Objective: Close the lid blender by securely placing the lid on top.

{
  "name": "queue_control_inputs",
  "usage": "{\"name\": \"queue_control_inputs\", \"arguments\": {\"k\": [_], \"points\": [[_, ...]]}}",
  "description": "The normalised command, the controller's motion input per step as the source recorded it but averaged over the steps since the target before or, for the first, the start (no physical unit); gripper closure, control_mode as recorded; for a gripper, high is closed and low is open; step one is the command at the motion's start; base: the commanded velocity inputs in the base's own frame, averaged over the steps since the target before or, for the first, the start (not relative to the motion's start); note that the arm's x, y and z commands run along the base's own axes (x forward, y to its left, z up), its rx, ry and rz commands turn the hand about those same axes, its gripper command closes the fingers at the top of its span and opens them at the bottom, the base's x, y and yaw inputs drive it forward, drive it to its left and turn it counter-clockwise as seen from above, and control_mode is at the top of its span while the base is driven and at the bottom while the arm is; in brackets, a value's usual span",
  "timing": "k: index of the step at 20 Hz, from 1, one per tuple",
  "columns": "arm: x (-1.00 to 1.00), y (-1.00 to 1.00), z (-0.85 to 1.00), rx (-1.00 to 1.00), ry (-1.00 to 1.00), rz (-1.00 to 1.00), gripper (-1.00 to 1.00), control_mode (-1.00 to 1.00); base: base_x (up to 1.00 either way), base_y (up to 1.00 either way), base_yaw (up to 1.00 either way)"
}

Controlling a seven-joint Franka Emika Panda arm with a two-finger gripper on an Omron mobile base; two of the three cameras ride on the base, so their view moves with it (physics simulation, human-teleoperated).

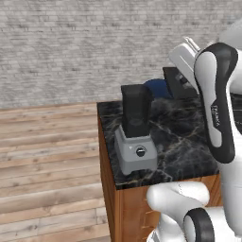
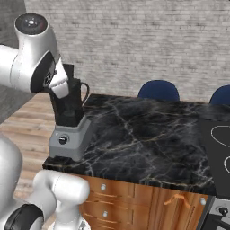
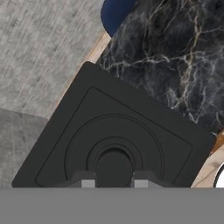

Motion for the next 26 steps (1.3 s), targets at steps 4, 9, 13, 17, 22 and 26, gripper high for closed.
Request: {"name": "queue_control_inputs", "arguments": {"k": [4, 9, 13, 17, 22, 26], "points": [[0.4, 0.59, 0.19, 0.01, 0.08, 0.0, 1.0, -1.0, 0.0, 0.0, 0.0], [0.65, 0.06, -0.02, 0.03, 0.05, 0.0, 1.0, -1.0, 0.0, 0.0, 0.0], [0.63, 0.22, -0.15, 0.0, 0.11, 0.0, 1.0, -1.0, 0.0, 0.0, 0.0], [0.42, 0.22, -0.29, -0.03, 0.15, 0.0, 1.0, -1.0, 0.0, 0.0, 0.0], [0.41, 0.1, -0.14, -0.03, 0.12, 0.0, 1.0, -1.0, 0.0, 0.0, 0.0], [0.43, 0.03, -0.17, -0.02, 0.12, 0.0, 1.0, -1.0, 0.0, 0.0, 0.0]]}}
